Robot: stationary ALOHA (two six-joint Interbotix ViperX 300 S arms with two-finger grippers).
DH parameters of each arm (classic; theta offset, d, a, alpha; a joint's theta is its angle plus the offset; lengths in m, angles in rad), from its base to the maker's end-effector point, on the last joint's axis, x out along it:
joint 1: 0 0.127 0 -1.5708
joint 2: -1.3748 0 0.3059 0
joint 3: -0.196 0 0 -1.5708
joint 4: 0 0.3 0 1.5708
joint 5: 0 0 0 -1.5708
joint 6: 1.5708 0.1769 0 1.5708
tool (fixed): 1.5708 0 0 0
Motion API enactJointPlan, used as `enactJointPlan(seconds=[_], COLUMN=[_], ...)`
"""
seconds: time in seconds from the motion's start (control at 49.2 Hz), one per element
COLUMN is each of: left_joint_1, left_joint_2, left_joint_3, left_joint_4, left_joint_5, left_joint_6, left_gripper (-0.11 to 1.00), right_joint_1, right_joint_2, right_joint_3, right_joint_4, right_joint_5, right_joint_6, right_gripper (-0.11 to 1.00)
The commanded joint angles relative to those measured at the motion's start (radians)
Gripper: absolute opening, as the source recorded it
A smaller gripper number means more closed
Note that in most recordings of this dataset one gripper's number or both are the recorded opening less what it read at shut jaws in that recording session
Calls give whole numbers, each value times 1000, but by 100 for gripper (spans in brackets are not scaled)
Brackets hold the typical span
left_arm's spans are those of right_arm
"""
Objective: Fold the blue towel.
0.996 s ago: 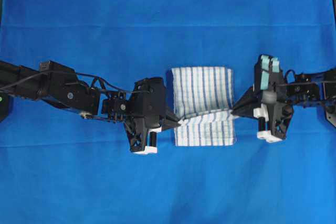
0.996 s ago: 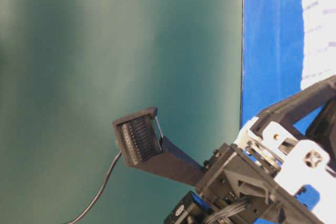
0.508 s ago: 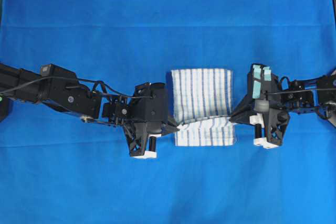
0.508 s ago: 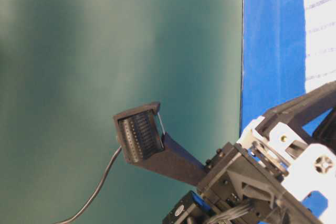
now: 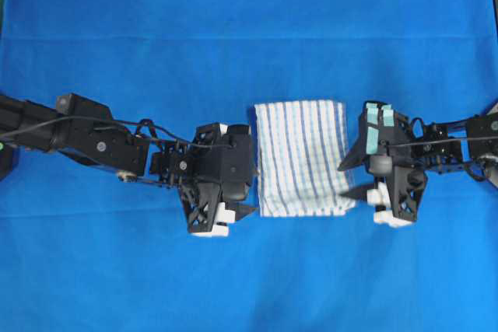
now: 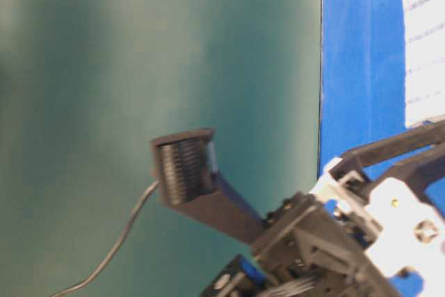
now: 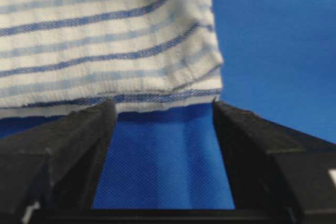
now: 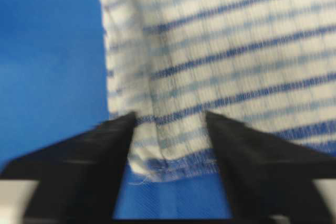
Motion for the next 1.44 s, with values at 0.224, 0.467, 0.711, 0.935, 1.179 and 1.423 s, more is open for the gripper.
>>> enactJointPlan(seconds=[0.224, 0.467, 0.711, 0.935, 1.179, 1.423], left_joint_1=[0, 3, 2, 18, 77, 81], left_joint_2=[-202, -383, -580, -770, -919, -994], left_joint_3=[12, 124, 278, 417, 586, 667], left_joint_4=[5, 6, 6, 6, 6, 6], left_joint_5=[100, 81, -17, -60, -127, -193], left_joint_6=[11, 26, 38, 41, 51, 54], left_gripper=[59, 59, 59, 59, 59, 59], right_joint_1=[-2, -41, -75, -118, -186, -189], right_joint_2=[-238, -506, -772, -916, -986, -977], right_joint_3=[-43, -2, 46, 110, 186, 196], right_joint_4=[-31, -106, -179, -230, -255, -252], right_joint_5=[89, 153, 268, 298, 284, 267], right_joint_6=[-8, -6, -6, -6, -5, 3], right_gripper=[62, 62, 62, 62, 62, 62])
